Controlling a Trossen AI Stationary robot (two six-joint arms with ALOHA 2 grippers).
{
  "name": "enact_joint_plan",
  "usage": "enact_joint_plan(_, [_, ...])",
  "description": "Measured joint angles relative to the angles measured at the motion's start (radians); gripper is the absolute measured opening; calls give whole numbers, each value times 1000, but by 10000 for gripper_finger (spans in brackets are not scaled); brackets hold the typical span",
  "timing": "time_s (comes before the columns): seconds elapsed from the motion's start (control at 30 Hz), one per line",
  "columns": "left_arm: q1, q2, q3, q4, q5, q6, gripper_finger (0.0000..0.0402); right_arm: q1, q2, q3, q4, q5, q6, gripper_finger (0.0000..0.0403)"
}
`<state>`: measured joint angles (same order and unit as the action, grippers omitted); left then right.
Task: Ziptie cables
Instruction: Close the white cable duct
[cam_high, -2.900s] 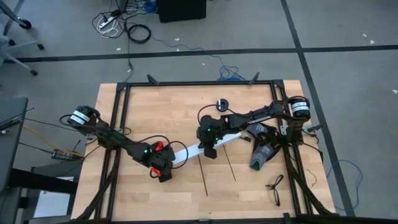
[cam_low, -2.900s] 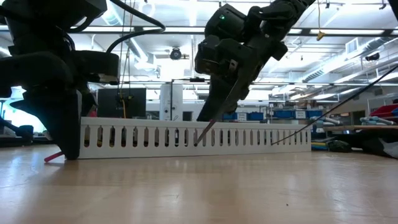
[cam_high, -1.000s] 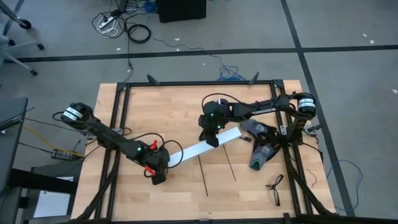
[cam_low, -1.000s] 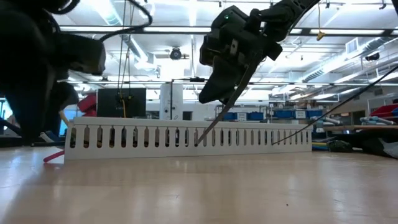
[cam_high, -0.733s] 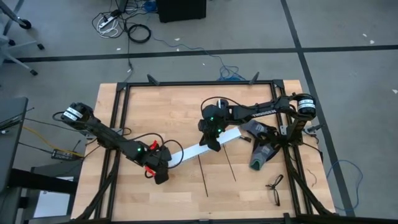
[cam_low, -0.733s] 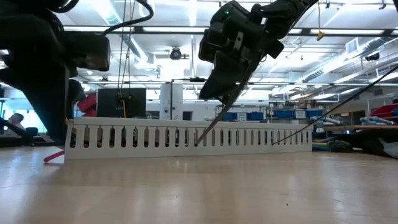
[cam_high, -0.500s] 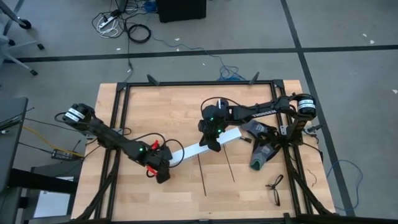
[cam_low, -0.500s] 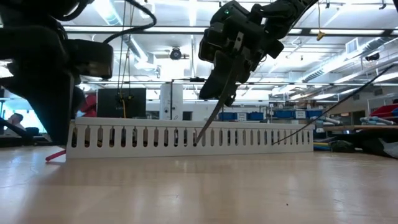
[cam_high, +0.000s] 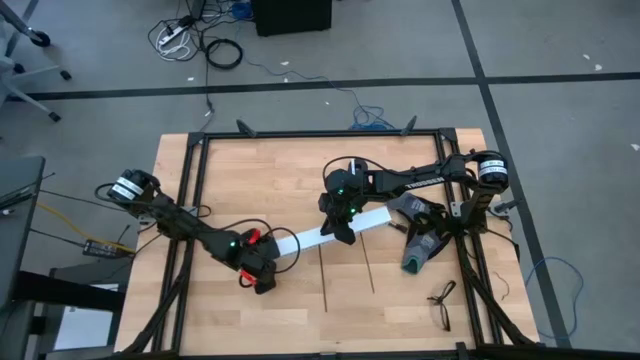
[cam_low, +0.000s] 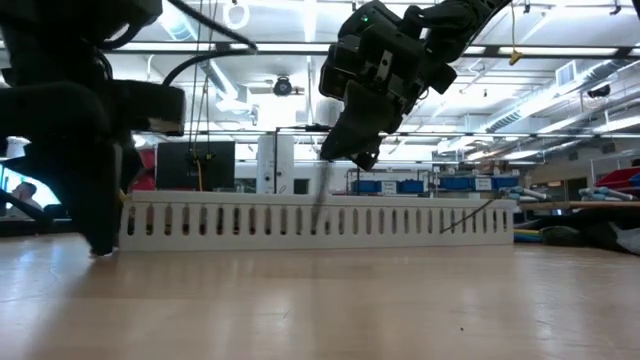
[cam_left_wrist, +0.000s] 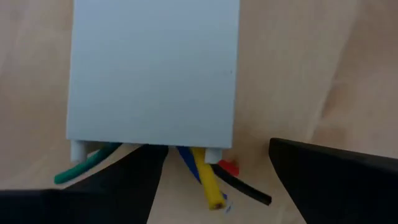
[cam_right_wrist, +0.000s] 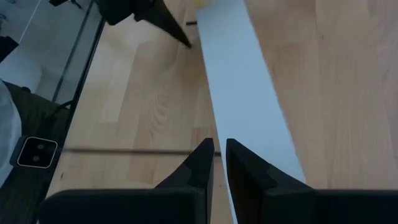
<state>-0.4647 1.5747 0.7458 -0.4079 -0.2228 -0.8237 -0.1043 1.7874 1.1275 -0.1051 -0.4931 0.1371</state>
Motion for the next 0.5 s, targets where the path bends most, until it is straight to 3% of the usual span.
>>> enact_joint_plan(0.2, [-2,3,64,-212,34,29,292,-2,0,0,0,0,-1,39])
enact_joint_plan(0.33, [0,3,104,-255,68,50,292,-3,0,0,-1,0,-3,39])
enact_joint_plan(0.5, [3,3,111,-308,37,112,292,-6,0,0,0,1,-13,39])
